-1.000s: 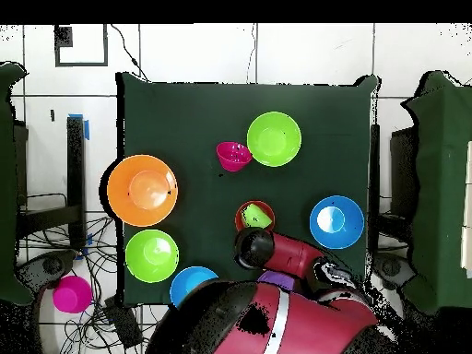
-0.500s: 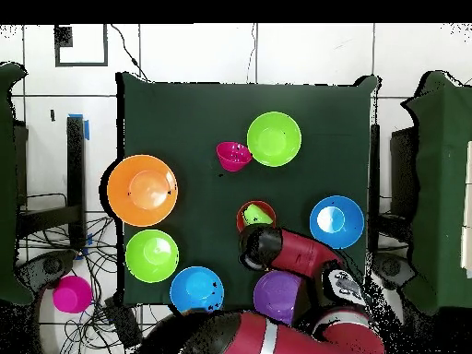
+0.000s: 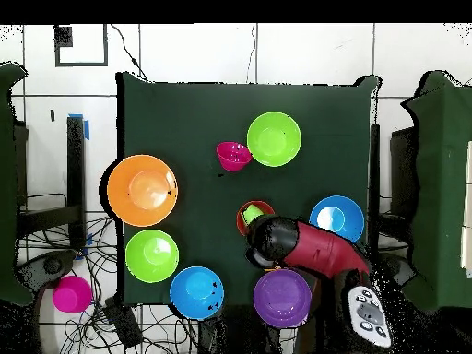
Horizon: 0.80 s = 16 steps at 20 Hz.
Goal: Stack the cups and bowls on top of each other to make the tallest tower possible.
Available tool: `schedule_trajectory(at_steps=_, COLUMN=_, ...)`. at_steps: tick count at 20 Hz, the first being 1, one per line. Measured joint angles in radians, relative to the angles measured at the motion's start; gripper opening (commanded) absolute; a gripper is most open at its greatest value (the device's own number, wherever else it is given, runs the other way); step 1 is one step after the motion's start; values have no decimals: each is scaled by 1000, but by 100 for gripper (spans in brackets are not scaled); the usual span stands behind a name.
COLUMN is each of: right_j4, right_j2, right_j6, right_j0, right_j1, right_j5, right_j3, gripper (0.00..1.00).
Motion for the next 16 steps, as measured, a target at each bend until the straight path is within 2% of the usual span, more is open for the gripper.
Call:
schedule_trajectory(at_steps=3, right_j4=0, right_j2=23, right_j6=0, right_j0=-45, right_j1=-25, right_j5=-49, right_j3=0, gripper=100)
schedule_trajectory(at_steps=8, right_j4=0, right_j2=42, right_j6=0, right_j0=-87, right_j1=7, right_j5=-163, right_j3=-4, gripper=100)
schedule_trajectory(at_steps=9, right_j4=0, right_j2=49, right_j6=0, right_j0=-98, right_j1=28, right_j5=-211, right_j3=-8, gripper=100)
schedule_trajectory(at_steps=16, right_j4=9, right_j2=61, right_j6=0, right_j0=-103, right_j1=107, right_j5=-308, right_j3=-15, gripper=100)
